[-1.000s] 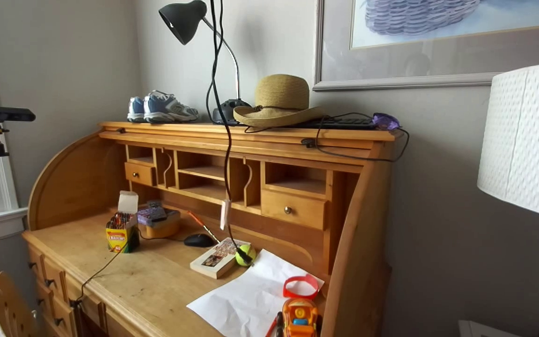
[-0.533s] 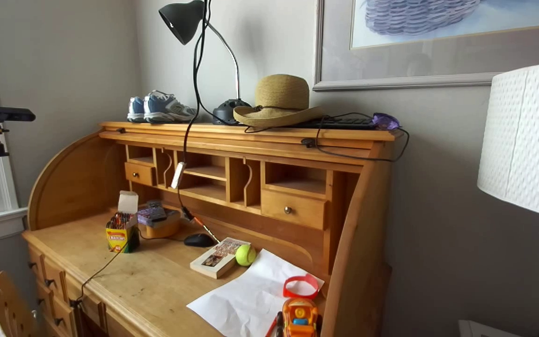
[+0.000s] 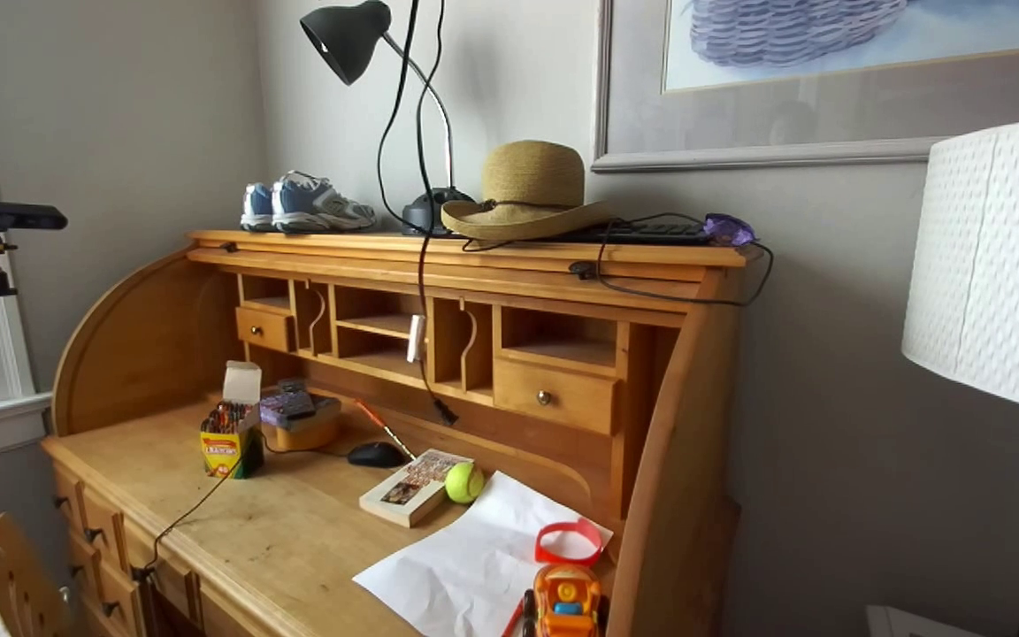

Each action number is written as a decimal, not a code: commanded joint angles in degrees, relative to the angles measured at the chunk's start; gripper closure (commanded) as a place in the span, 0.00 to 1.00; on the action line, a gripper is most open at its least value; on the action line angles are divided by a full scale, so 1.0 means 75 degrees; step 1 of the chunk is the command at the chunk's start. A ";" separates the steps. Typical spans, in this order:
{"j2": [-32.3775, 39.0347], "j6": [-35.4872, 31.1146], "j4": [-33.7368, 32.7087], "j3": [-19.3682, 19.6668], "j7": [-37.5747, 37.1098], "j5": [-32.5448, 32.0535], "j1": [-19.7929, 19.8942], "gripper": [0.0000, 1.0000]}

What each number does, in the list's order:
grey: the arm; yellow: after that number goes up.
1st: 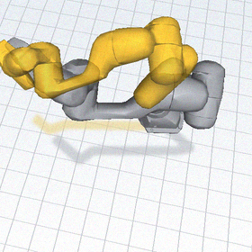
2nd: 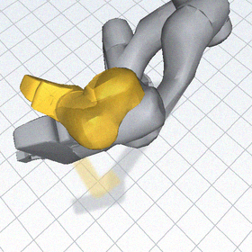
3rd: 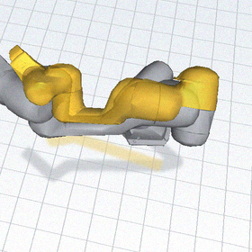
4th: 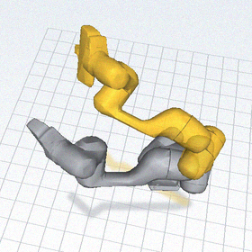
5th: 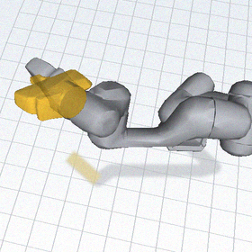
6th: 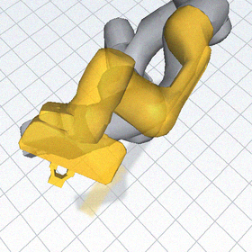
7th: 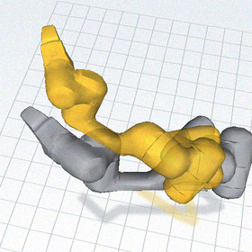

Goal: Put the cable on the top

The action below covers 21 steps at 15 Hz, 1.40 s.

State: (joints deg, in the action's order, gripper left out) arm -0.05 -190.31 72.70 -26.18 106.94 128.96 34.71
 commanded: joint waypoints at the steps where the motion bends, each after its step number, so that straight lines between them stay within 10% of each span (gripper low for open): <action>1: 0.0791 -0.0144 -0.0016 0.0627 -0.1533 -0.1452 -0.1695 0.98; 2: 0.0766 0.0071 0.0282 0.0944 -0.1927 -0.1677 -0.2081 0.98; 3: 0.0745 0.0399 0.0511 -0.0284 -0.1646 -0.1171 -0.0844 0.98; 11: 0.1053 0.0982 0.0498 -0.0578 -0.5724 -0.3247 -0.0071 0.98; 12: 0.1044 0.0865 0.0557 -0.0515 -0.6262 -0.3850 -0.0039 0.98; 13: 0.0893 0.1212 0.0714 0.1068 -0.6794 -0.4182 -0.1264 0.98; 14: 0.0870 0.1379 0.0848 -0.0068 -0.6876 -0.4538 -0.0096 0.98; 21: 0.1044 0.1175 0.0574 -0.0007 -0.6560 -0.4323 -0.0253 0.98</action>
State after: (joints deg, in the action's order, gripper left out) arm 7.79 -181.50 77.01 -26.24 57.74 96.54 32.82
